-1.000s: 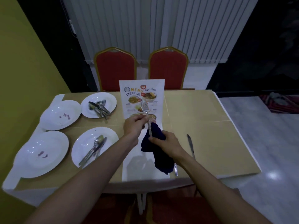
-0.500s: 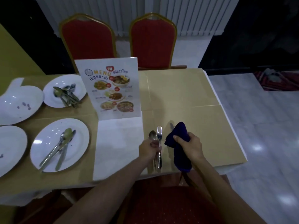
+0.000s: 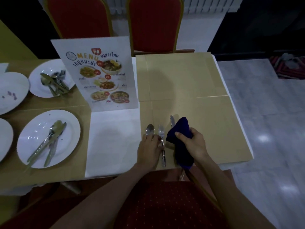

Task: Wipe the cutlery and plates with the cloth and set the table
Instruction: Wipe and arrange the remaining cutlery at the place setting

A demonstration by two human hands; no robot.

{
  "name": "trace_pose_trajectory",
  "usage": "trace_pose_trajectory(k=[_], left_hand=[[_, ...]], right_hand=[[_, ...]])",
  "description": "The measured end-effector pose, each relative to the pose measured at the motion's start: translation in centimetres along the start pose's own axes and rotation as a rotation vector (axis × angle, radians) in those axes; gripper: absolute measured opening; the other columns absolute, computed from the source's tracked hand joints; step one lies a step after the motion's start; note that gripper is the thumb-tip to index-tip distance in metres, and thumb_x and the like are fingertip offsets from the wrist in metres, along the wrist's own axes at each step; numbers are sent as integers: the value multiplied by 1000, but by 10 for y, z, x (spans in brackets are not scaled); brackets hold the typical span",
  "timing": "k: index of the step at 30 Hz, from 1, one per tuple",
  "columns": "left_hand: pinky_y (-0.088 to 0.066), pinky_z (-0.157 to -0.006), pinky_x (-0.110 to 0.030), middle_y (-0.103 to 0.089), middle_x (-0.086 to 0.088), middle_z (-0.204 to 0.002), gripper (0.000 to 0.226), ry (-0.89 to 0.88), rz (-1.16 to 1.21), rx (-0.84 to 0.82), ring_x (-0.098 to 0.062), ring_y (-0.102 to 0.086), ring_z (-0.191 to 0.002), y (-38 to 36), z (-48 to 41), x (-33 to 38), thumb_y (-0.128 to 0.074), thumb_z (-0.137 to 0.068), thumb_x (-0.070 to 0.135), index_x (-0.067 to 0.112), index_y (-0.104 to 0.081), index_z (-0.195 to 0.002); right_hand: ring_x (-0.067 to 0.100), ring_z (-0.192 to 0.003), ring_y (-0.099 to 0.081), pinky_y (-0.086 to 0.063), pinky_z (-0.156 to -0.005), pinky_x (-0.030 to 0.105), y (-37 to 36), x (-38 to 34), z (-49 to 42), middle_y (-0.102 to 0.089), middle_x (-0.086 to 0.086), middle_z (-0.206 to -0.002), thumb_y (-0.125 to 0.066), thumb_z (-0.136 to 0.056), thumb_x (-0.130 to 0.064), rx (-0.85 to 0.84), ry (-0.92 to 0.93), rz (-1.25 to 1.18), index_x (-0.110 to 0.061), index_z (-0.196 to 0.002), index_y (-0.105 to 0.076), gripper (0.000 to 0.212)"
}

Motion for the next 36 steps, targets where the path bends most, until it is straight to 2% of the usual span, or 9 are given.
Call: trace_pose_trajectory(k=[3, 5, 12, 16, 19, 22, 26, 29, 36], left_hand=[[-48, -86, -37, -65, 2, -122, 45, -278, -303, 5, -24, -58, -115, 12, 15, -16, -76, -73, 40, 19, -68, -111], [-50, -87, -38, -66, 3, -124, 51, -348, -415, -21, -25, -61, -115, 12, 24, -31, -79, -68, 46, 19, -71, -110], [-48, -93, -40, -60, -2, -132, 55, -371, -379, 7, -25, -51, -121, 6, 27, -28, -69, -75, 44, 16, -63, -121], [-45, -101, -44, -52, -1, -146, 72, -375, -446, -137, -31, -51, -130, -3, 17, -12, -61, -78, 60, 20, -55, -138], [-38, -107, -46, -42, -1, -154, 76, -367, -498, -244, -34, -44, -136, -10, 16, -12, -57, -80, 64, 22, -49, -144], [-25, -114, -47, -23, 1, -163, 79, -355, -495, -310, -32, -26, -146, -17, 19, -21, -45, -86, 65, 24, -32, -152], [-19, -116, -47, -14, 2, -165, 81, -331, -434, -275, -30, -17, -149, -18, 14, -13, -40, -87, 66, 26, -23, -155], [-11, -117, -49, -7, 3, -166, 87, -353, -434, -316, -30, -9, -151, -29, 4, 6, -39, -86, 73, 27, -16, -156], [-12, -116, -50, -8, 4, -165, 93, -345, -547, -374, -34, -15, -148, -43, 6, 9, -38, -84, 77, 23, -15, -157]], right_hand=[[14, -88, -66, -52, -69, 27, -2, -1, -3, -70, -4, -96, -77, -82, -31, 3, -6, -16, -19, -106, -64, 29], [14, -88, -66, -52, -71, 28, -3, -1, -4, -69, -5, -97, -77, -82, -31, 5, -9, -26, -20, -106, -64, 30], [13, -89, -66, -51, -67, 25, -2, 1, -4, -69, -6, -97, -78, -81, -32, 14, -12, -24, -20, -107, -64, 32], [14, -89, -65, -52, -69, 26, 4, 3, -5, -69, -4, -98, -78, -81, -34, 40, -10, -18, -21, -106, -64, 32], [15, -91, -65, -53, -70, 27, 8, 7, -6, -69, -4, -100, -77, -81, -34, 47, -13, -16, -18, -111, -64, 37], [17, -93, -65, -55, -76, 33, 13, 11, -6, -69, -5, -100, -77, -81, -33, 59, -17, -7, -17, -111, -64, 37], [19, -95, -65, -56, -84, 41, 20, 13, -7, -69, -2, -102, -78, -80, -34, 84, -28, -3, -16, -111, -64, 38], [18, -94, -65, -57, -80, 39, 29, 14, -8, -69, -3, -101, -78, -81, -33, 107, -27, -17, -17, -109, -64, 36], [17, -91, -65, -57, -78, 39, 47, 20, -6, -69, -2, -97, -78, -81, -34, 132, -40, -6, -18, -103, -64, 30]])
Point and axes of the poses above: each hand's wrist, its own z-axis away from the middle knuckle, its own y-axis out of the back of the hand, x = y × z, the point moved 4 cm from there along -z, towards the middle knuckle
